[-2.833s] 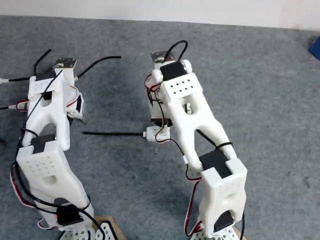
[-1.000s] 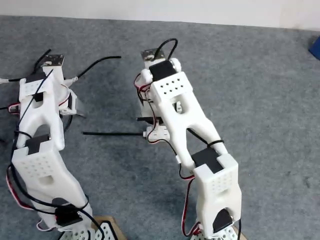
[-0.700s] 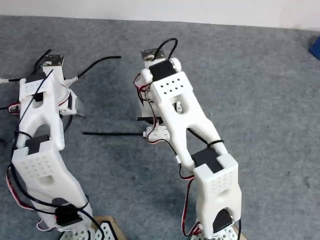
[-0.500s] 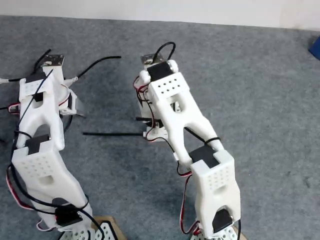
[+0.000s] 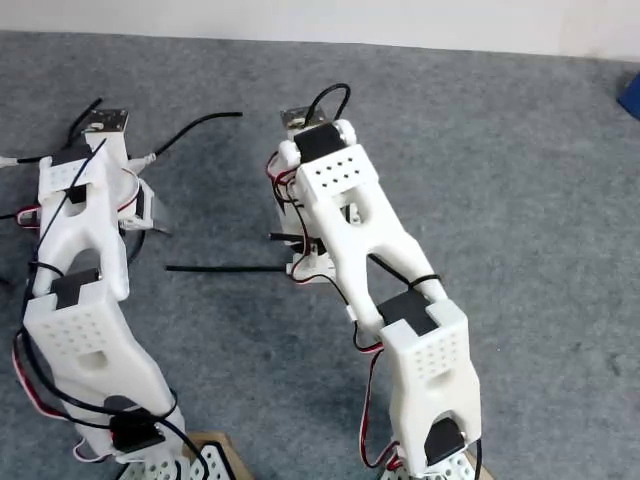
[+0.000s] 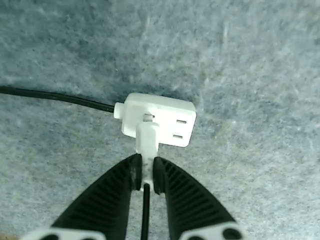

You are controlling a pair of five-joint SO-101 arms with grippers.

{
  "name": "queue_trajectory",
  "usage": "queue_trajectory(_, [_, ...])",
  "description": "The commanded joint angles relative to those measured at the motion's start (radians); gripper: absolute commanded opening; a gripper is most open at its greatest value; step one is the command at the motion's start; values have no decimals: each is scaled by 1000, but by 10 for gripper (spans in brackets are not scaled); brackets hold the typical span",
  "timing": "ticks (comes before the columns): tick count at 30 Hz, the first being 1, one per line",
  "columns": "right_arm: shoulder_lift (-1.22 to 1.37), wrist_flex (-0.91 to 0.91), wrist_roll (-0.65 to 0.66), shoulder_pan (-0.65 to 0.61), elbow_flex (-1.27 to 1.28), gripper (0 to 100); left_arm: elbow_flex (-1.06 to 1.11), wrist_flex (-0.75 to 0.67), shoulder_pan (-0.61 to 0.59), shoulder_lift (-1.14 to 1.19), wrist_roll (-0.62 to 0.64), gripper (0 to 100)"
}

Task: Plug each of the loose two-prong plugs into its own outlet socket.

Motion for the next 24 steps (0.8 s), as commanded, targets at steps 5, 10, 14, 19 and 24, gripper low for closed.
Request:
queue_trajectory(5, [39,-7,-5,-7,-38,6,-28,-11,2,-61,3,287])
queue_trajectory(10, [191,-5,-5,-5,-116,6,-28,-9,2,-62,3,287])
queue_trajectory(14, [288,7,-5,-5,-228,6,-28,-9,1,-62,3,287])
queue_trajectory(19, [387,13,-3,12,-278,6,-28,-12,-15,-62,3,287])
queue_trajectory(24, [423,18,18,13,-288,6,-28,-12,-15,-62,3,287])
